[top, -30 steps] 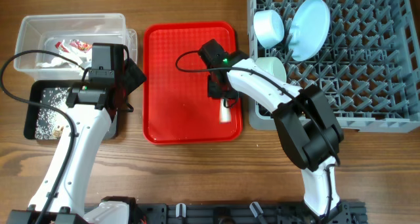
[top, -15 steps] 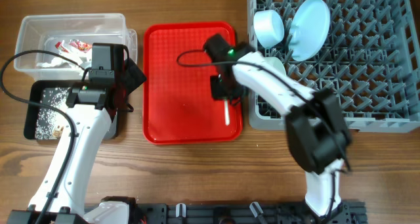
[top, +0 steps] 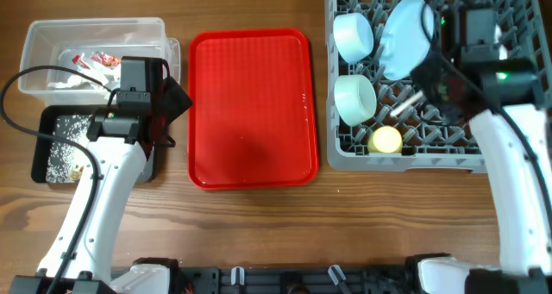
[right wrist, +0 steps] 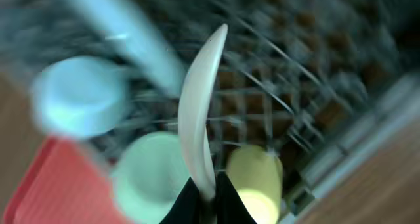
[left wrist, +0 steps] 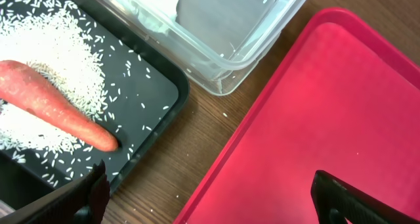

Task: Sort waste into correct bins and load items into the dishwasher rack
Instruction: 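Carry the spoon right and lay it in the rack with the right gripper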

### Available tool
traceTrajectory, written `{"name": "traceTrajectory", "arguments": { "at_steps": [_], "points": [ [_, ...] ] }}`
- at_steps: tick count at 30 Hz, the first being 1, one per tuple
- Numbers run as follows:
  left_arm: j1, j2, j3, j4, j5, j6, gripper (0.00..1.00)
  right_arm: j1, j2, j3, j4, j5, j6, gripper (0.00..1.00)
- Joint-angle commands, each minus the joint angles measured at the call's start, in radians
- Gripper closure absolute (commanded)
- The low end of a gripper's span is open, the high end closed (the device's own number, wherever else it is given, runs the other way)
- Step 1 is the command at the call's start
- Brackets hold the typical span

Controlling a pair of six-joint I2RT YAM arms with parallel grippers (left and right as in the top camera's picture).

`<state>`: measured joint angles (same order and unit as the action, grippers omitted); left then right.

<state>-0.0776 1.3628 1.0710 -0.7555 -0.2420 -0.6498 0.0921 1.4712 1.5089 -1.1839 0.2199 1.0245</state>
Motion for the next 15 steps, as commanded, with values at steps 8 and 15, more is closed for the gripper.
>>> {"name": "traceTrajectory", "arguments": {
  "at_steps": [8,15],
  "points": [
    [0.004,-0.007,0.018,0.0,-0.017,-0.013,0.0,-0.008,0.122,-0.214,0.195,0.106,0.602,0.96],
    [0.004,-0.007,0.018,0.0,-0.017,-0.013,0.0,-0.015,0.184,-0.214,0.287,0.134,0.599,0.18]
  ]
}}
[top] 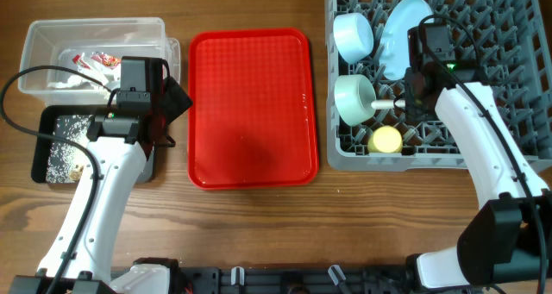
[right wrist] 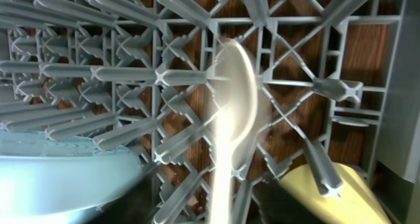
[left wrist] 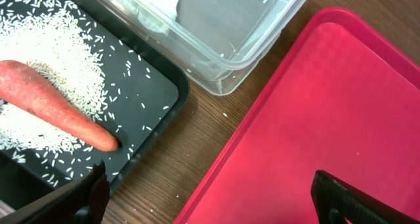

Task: Sort waste into correct bins and load items into the dishwasher rack
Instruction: 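Carry the spoon right and lay it in the rack with the right gripper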

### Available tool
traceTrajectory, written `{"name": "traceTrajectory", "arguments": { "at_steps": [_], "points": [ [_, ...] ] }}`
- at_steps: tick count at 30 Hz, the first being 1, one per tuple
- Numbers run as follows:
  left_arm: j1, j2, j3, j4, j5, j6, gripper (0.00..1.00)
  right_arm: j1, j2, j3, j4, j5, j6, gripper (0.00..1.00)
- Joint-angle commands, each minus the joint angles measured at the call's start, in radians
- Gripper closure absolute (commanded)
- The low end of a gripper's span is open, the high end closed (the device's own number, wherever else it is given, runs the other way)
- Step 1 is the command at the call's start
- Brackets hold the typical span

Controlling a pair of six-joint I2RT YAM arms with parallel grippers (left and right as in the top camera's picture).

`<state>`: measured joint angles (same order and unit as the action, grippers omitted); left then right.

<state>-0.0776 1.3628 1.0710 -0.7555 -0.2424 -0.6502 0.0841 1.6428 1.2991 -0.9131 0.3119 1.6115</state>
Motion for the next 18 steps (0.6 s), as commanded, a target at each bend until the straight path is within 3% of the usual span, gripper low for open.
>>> {"name": "traceTrajectory", "arguments": {
  "at_steps": [1,4,5,8,11,12,18],
  "points": [
    [0.004,-0.007,0.018,0.0,-0.016,-0.013,0.0,-0.007,0.012,-0.005,0.025,0.051,0.011,0.14],
    [0.004,-0.007,0.018,0.0,-0.016,-0.013,0.0,-0.007,-0.01,0.0,0.039,0.045,-0.094,0.0],
    [0.004,-0.007,0.018,0.0,-0.016,-0.013,0.0,-0.007,-0.023,0.008,0.038,0.033,-0.147,0.0],
    [0.004,-0.007,0.018,0.0,-0.017,-0.013,0.0,-0.006,-0.154,0.053,0.038,-0.045,-0.483,0.0],
    [0.004,-0.007,0.018,0.0,-0.016,-0.013,0.0,0.013,-0.383,0.075,0.07,-0.404,-1.111,0.0],
    [0.004,-0.007,0.018,0.0,-0.016,-0.013,0.0,0.014,-0.437,0.074,0.06,-0.429,-1.18,0.0],
    [0.004,-0.007,0.018,0.0,-0.016,-0.013,0.0,0.014,-0.618,0.074,0.028,-0.422,-1.187,0.0]
  ]
}}
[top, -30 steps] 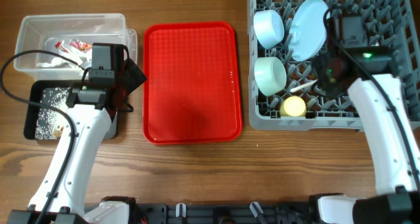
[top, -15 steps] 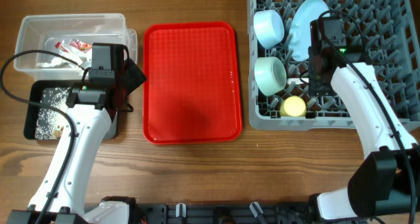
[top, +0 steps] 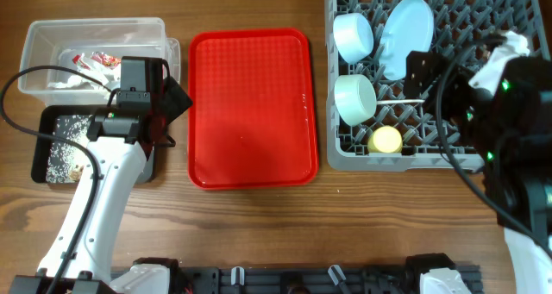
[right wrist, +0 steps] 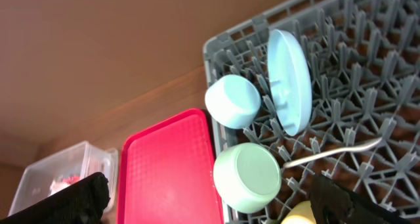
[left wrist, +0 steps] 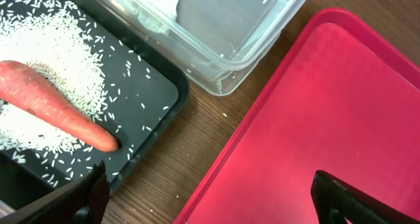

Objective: Sort waste into correct bins and load items into the dishwasher rack

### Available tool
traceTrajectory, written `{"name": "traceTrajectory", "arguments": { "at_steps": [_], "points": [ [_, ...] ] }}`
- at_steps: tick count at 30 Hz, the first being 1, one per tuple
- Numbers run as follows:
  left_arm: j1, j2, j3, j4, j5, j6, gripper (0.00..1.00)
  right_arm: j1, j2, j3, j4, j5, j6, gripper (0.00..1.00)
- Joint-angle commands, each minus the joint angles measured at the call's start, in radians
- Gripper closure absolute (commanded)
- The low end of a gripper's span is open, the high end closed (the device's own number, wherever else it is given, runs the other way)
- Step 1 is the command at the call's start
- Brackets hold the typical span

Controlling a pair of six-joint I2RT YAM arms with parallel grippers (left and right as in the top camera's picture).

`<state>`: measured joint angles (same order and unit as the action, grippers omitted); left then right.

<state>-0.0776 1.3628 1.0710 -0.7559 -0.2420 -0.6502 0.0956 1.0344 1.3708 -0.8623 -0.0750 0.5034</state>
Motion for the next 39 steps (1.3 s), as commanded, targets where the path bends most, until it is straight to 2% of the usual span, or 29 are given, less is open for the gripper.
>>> {"name": "traceTrajectory", "arguments": {
  "at_steps": [1,4,7,8,11,14,19,24,30,31,39],
  "points": [
    [0.004,-0.007,0.018,0.0,-0.017,-0.013,0.0,0.002,-0.012,0.003,-0.032,-0.005,-0.092,0.0],
    [0.004,-0.007,0.018,0.0,-0.017,-0.013,0.0,0.002,-0.007,0.001,-0.134,0.143,-0.214,0.0],
    [0.004,-0.007,0.018,0.0,-0.017,-0.013,0.0,0.002,-0.002,-0.056,-0.134,0.126,-0.338,0.0],
    [0.004,-0.007,0.018,0.0,-0.017,-0.013,0.0,0.002,-0.024,-0.118,-0.07,0.126,-0.391,0.0],
    [0.004,-0.007,0.018,0.0,-0.017,-0.013,0.0,0.002,-0.134,-0.32,0.13,0.116,-0.41,0.0],
    [0.004,-0.007,0.018,0.0,-0.017,-0.013,0.0,0.002,-0.343,-0.592,0.335,0.029,-0.451,0.0],
    [0.004,-0.007,0.018,0.0,-0.017,-0.013,0.0,0.002,-0.728,-0.946,0.461,0.006,-0.444,0.0],
    [0.004,-0.007,0.018,0.0,-0.017,-0.013,0.0,0.002,-0.949,-1.181,0.586,-0.005,-0.422,0.0],
    [0.004,-0.007,0.018,0.0,-0.017,-0.013,0.0,0.002,-1.032,-1.349,0.834,-0.005,-0.296,0.0],
    [0.004,-0.007,0.018,0.0,-0.017,-0.013,0.0,0.002,-1.032,-1.357,0.848,-0.005,-0.261,0.0],
    [0.004,-0.007,0.018,0.0,-0.017,-0.013,0.0,0.002,-1.032,-1.366,0.869,-0.005,-0.257,0.0]
  ]
}}
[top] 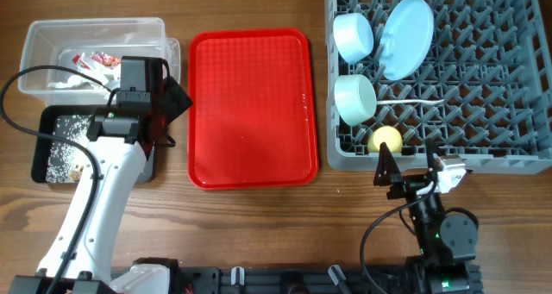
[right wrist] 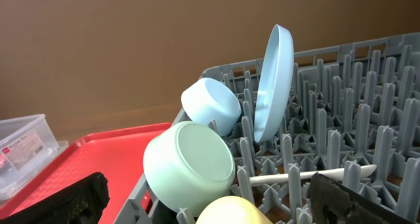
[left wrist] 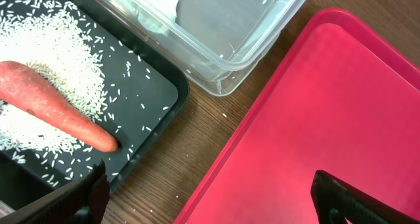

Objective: Sort waste into correct bins and load items into the dishwasher rack

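Note:
The grey dishwasher rack (top: 509,152) at the right holds a light blue plate (top: 407,37), a blue cup (top: 353,35), a green cup (top: 354,98), a yellow cup (top: 385,140) and a white spoon (top: 416,102) lying flat. My right gripper (top: 407,166) sits low by the table's front edge, facing the rack (right wrist: 367,73), open and empty. My left gripper (top: 168,104) hangs open and empty over the gap between the black tray (top: 52,121) and the red tray (top: 250,109). The left wrist view shows a carrot (left wrist: 56,106) on rice in the black tray.
A clear plastic bin (top: 95,48) with wrappers and paper stands at the back left, touching the black tray. The red tray (left wrist: 328,99) has nothing on it. Bare wood runs along the front of the table.
My right arm was high over the rack; now it rests low in front of the rack near the table's front edge, still open. The spoon stays in the rack. The left arm is unchanged.
My right gripper held the white spoon above the rack, then had it low over the rack's grid beside the green cup. Then the spoon lay in the rack and the gripper was open and raised. Now the arm sits at the front edge.

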### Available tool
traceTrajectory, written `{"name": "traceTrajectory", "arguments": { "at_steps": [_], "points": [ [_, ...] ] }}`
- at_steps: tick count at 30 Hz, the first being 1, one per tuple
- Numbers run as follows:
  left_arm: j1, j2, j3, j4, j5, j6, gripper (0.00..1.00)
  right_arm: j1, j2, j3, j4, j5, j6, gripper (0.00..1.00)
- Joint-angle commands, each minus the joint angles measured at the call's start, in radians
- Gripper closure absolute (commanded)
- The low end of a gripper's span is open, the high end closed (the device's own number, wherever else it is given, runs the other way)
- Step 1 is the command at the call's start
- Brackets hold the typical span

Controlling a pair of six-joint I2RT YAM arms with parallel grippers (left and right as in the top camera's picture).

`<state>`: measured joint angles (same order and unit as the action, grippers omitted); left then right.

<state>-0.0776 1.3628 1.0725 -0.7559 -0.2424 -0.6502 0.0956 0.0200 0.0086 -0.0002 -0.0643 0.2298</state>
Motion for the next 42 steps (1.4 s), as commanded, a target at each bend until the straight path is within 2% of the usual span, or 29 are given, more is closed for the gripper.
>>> {"name": "traceTrajectory", "arguments": {
  "at_steps": [1,7,13,16,20,22,24,27,29,32,36,40,42],
  "points": [
    [0.004,-0.007,0.016,0.0,-0.016,-0.013,0.0,0.002,-0.017,-0.004,0.007,-0.016,0.016,0.0],
    [0.002,-0.008,0.016,-0.002,-0.016,-0.013,0.0,0.002,-0.016,-0.003,0.006,-0.016,0.016,0.0],
    [-0.004,-0.08,-0.008,-0.003,-0.017,-0.013,0.0,0.018,0.014,-0.003,0.003,-0.012,0.016,0.0],
    [-0.019,-0.196,-0.09,-0.003,-0.017,-0.013,0.0,0.018,0.014,-0.003,0.003,-0.012,0.016,0.0],
    [-0.018,-0.507,-0.379,-0.003,-0.019,-0.012,0.0,0.018,0.014,-0.003,0.003,-0.012,0.016,0.0],
    [-0.017,-0.629,-0.499,0.005,-0.068,-0.009,0.0,0.018,0.014,-0.003,0.003,-0.012,0.016,0.0],
    [-0.017,-0.721,-0.596,0.072,-0.068,-0.01,0.0,0.018,0.014,-0.003,0.003,-0.012,0.016,0.0],
    [-0.017,-0.9,-0.84,0.428,0.014,-0.01,0.0,0.018,0.014,-0.003,0.003,-0.012,0.016,0.0],
    [-0.017,-0.995,-0.948,0.57,0.052,-0.01,0.0,0.018,0.014,-0.003,0.003,-0.012,0.016,0.0],
    [-0.013,-1.165,-1.023,0.596,0.051,-0.006,0.0,0.018,0.014,-0.003,0.003,-0.012,0.016,0.0],
    [-0.009,-1.346,-1.032,0.623,0.04,0.019,0.0,0.018,0.014,-0.003,0.003,-0.012,0.016,0.0],
    [-0.01,-1.36,-1.049,0.664,0.044,0.052,0.0,0.018,0.014,-0.003,0.003,-0.012,0.016,0.0],
    [-0.01,-1.36,-1.067,0.699,0.065,0.128,0.0,0.018,0.014,-0.003,0.003,-0.012,0.017,0.0]
  ]
}}
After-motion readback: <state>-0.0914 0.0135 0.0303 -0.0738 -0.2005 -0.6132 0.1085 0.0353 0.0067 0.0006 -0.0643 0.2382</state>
